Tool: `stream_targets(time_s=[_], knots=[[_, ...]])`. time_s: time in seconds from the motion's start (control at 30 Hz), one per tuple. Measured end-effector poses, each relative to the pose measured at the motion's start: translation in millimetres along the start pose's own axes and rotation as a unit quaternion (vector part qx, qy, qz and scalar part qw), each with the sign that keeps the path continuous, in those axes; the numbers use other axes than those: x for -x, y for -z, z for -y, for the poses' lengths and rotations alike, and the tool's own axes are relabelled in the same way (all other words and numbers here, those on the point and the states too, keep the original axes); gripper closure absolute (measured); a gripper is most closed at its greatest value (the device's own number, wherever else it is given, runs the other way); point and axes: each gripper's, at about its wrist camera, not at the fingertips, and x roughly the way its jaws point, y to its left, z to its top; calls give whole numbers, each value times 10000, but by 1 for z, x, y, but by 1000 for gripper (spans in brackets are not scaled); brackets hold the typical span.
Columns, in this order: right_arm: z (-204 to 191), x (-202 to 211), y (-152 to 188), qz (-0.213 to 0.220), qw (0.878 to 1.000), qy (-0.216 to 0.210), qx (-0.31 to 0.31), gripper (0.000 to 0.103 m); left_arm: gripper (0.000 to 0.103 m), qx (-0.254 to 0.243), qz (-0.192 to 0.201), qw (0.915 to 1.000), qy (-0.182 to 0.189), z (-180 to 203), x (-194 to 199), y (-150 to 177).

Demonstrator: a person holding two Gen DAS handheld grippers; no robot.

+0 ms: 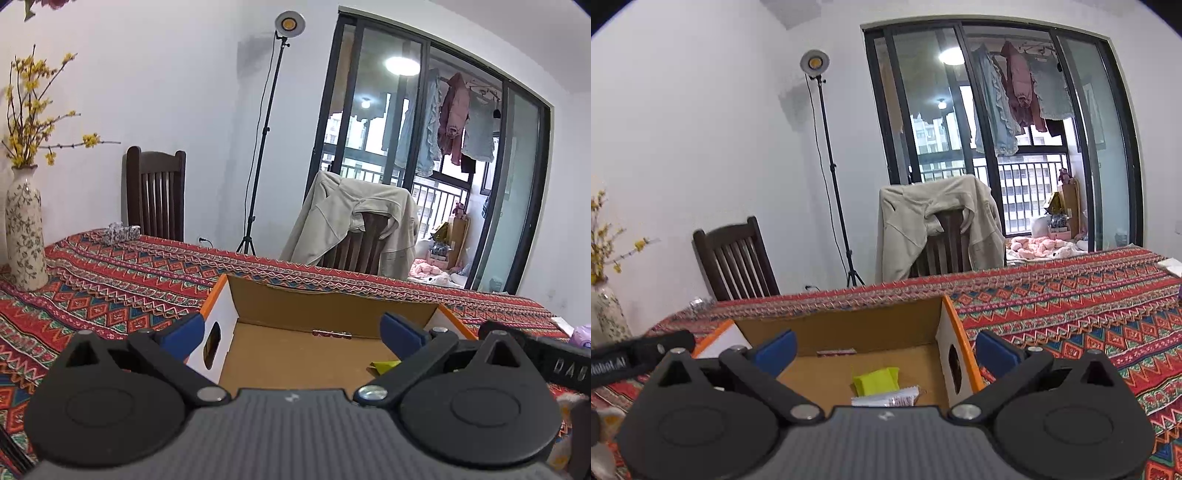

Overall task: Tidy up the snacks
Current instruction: 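Withdraw both grippers from the box back toward the snack pile, then grasp a white sachet with the right gripper while the left gripper grasps a green-white bar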

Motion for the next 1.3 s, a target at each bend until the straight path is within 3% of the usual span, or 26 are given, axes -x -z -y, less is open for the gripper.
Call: stream_targets(time_s=[0.43,0.9,1.1,1.3], knots=[[3,64,-3,4,9999,-130,7,0,0,-187,-62,9998,76,2,53,10],[6,122,42,-460,9985,-110,286,0,0,-271,-554,9979,212,-23,102,58],[9,138,60,-674,9972,-101,320,0,0,-523,-711,9958,226,-29,115,80],[11,152,80,-926,9944,-33,504,0,0,-421,-978,9937,350,-38,128,100]])
